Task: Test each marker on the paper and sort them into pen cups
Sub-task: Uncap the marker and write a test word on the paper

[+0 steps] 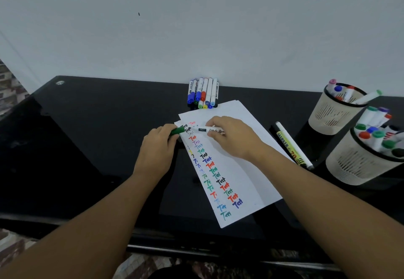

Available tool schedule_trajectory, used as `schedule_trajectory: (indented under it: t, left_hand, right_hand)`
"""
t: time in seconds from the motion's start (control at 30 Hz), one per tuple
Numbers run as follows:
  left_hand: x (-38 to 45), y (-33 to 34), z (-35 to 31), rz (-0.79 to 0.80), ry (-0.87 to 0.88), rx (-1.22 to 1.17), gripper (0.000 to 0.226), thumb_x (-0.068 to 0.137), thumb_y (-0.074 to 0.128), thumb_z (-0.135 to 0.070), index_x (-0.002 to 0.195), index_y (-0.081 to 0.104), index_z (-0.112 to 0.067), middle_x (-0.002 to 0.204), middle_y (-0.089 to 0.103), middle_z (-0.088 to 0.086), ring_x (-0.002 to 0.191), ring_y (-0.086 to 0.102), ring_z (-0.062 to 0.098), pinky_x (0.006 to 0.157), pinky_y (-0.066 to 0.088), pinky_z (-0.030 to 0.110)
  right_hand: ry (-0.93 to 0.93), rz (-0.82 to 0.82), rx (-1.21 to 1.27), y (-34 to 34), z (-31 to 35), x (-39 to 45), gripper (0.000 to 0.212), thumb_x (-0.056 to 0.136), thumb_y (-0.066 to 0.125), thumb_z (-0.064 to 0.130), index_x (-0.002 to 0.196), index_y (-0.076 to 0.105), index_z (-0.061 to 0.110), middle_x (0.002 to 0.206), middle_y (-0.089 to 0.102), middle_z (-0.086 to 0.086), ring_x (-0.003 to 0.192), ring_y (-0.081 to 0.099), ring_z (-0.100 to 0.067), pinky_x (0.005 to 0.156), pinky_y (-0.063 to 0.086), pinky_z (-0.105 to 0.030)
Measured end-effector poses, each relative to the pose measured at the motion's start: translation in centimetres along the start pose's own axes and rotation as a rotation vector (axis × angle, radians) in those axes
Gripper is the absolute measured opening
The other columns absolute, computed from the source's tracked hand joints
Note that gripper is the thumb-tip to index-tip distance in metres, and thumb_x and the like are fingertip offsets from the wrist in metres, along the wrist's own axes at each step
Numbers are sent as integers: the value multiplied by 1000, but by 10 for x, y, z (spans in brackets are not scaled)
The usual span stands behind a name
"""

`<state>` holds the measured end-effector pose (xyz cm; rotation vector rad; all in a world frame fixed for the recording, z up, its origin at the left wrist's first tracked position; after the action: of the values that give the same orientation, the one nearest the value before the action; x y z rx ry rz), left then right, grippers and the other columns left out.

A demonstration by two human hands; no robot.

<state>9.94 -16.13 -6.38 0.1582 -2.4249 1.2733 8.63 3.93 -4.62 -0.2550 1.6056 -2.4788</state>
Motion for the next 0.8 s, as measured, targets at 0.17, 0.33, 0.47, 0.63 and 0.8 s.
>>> schedule_trajectory:
  t: [0.17,0.33,0.47,0.63,0.8]
  left_hand:
    - [-1,-1,-8,6,47,12,20,104,53,-26,122,62,-22,103,66,-7,90,54,12,87,49,42]
    - [-2,1,-16,37,99,28,23,103,54,-27,124,63,-22,104,66,-7,90,54,11,80,49,35]
    - [-5,0,-20,42,137,27,24,103,55,-26,124,65,-20,104,68,-5,90,54,12,74,48,33]
    - [-7,2,-28,72,187,41,29,102,58,-24,129,65,-17,111,70,0,96,59,16,79,49,33]
    - [-10,0,-29,65,176,17,41,102,58,-26,143,54,-21,105,71,1,91,61,16,75,51,33]
  right_hand:
    - [-48,-17,-13,-2,0,-1,32,107,52,38,138,56,35,121,63,2,104,58,-15,94,49,-37]
    - [-86,27,-8,6,7,2,32,107,51,42,138,55,39,130,63,3,112,58,-16,102,46,-43]
    - [-135,28,-46,7,22,2,31,108,49,42,138,54,39,138,61,7,121,56,-16,107,34,-44]
    - [-179,42,-135,5,21,-3,29,107,50,43,136,50,38,136,65,8,120,58,-13,115,20,-42]
    - [-278,114,-118,14,45,-9,48,108,50,34,151,30,35,134,65,-1,93,64,-13,82,48,-31]
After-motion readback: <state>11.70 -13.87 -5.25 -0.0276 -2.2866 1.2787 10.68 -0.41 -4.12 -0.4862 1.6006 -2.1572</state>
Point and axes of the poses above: each hand's wrist, its own x-axis towards the middle knuckle, its own y-axis out of the palm, z = x × y, the point moved 10 cm from there along x, towards the middle knuckle
